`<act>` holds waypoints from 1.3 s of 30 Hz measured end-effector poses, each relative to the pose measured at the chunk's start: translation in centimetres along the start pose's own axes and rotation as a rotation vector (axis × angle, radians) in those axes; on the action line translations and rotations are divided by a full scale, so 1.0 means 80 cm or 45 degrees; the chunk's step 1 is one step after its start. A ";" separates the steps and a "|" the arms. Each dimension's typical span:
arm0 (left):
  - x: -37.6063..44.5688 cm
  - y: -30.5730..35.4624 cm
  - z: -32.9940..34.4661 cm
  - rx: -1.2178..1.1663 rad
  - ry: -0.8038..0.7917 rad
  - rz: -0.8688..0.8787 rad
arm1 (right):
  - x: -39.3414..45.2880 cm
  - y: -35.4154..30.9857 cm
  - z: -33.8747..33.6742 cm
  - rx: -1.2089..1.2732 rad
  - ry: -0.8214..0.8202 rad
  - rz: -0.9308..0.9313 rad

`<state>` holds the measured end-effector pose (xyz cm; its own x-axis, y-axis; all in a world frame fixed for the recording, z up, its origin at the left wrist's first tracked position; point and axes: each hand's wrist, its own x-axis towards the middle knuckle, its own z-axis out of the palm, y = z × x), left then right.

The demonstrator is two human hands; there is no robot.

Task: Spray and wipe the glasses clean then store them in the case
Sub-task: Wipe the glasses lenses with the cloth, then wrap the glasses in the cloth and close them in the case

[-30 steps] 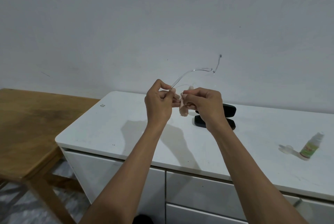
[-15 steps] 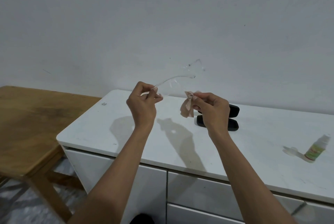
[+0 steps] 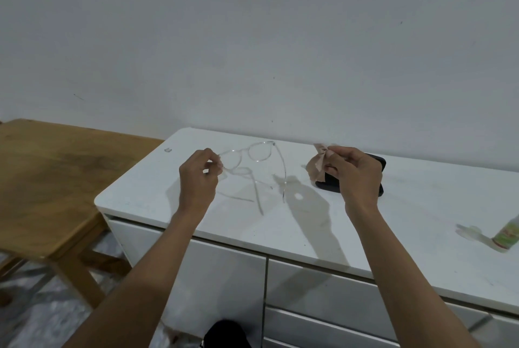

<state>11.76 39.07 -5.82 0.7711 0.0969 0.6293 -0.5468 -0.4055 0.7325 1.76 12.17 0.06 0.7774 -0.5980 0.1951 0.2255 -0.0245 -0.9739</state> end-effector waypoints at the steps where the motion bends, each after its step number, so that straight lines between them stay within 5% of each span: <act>1: -0.002 -0.006 -0.001 0.018 -0.015 -0.008 | 0.001 0.002 -0.002 -0.004 0.003 -0.003; 22: -0.016 -0.019 -0.011 0.227 -0.231 -0.159 | 0.009 -0.025 -0.007 -0.388 -0.198 -0.065; 27: -0.013 0.029 -0.008 0.316 -0.078 0.091 | 0.019 -0.057 -0.015 -0.536 -0.285 -0.135; 30: 0.003 0.100 0.025 0.086 -0.168 0.138 | 0.022 -0.086 -0.025 -0.527 -0.310 -0.158; 34: 0.012 0.202 0.086 -0.289 -0.615 -0.086 | 0.027 -0.116 -0.046 -0.424 -0.309 -0.141; 39: 0.010 0.257 0.140 -0.534 -0.693 -0.175 | 0.030 -0.134 -0.080 -0.453 -0.263 -0.150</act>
<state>4.76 20.59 6.84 0.8364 -0.3909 0.3843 -0.4276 -0.0265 0.9036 -2.58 5.86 10.25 0.8679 -0.4025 0.2913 0.1315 -0.3793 -0.9159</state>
